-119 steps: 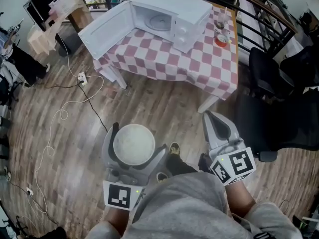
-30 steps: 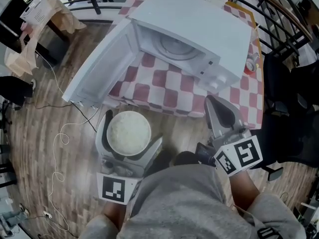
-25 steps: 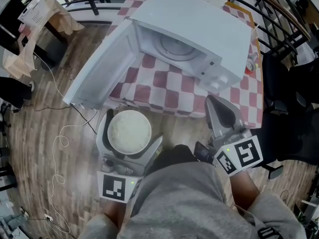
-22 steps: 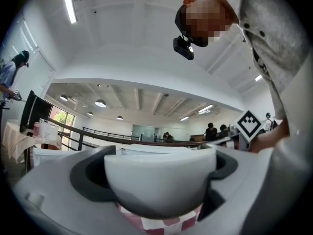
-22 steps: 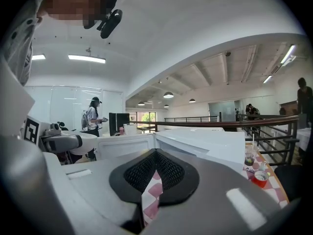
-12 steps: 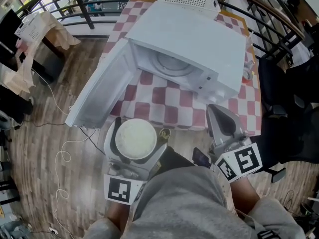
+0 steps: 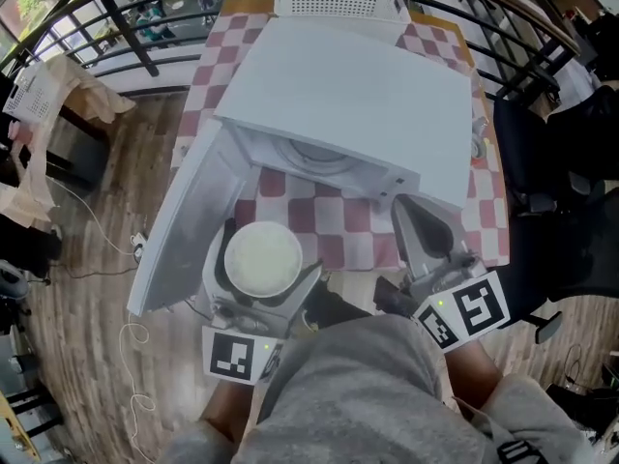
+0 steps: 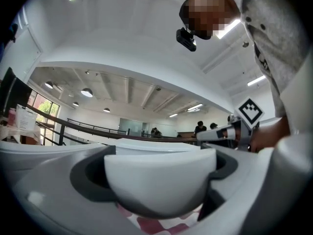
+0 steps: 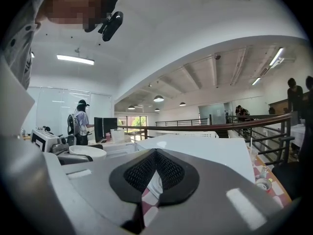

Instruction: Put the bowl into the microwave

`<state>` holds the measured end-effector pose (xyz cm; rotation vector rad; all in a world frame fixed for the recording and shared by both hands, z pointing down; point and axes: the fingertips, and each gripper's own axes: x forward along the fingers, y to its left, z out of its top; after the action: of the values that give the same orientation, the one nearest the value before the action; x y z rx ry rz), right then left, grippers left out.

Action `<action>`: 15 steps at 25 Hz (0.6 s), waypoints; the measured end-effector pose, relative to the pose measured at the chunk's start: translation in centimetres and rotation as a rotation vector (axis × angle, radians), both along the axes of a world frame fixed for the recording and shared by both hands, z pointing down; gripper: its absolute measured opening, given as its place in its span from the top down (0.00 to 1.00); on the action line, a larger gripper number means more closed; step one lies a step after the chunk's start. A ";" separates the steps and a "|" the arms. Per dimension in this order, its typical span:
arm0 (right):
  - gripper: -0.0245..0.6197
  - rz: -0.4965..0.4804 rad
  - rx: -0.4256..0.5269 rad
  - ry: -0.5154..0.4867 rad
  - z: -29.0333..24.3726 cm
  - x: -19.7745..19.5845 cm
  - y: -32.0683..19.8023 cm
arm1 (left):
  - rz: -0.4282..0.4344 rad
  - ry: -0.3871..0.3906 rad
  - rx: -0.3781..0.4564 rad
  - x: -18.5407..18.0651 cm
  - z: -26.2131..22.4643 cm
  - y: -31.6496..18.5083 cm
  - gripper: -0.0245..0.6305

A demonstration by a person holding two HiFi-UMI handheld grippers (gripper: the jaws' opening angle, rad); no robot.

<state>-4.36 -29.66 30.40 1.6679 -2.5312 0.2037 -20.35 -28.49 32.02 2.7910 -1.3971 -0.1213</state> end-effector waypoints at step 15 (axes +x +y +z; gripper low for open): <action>0.97 0.062 0.004 -0.060 -0.8 0.6 -6.7 | 0.115 -0.086 -0.125 2.8 5.9 -9.1 0.14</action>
<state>-3.78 -36.35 29.63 1.7697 -2.5248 0.2580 -17.51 -37.61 37.95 2.7935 -1.2102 0.0856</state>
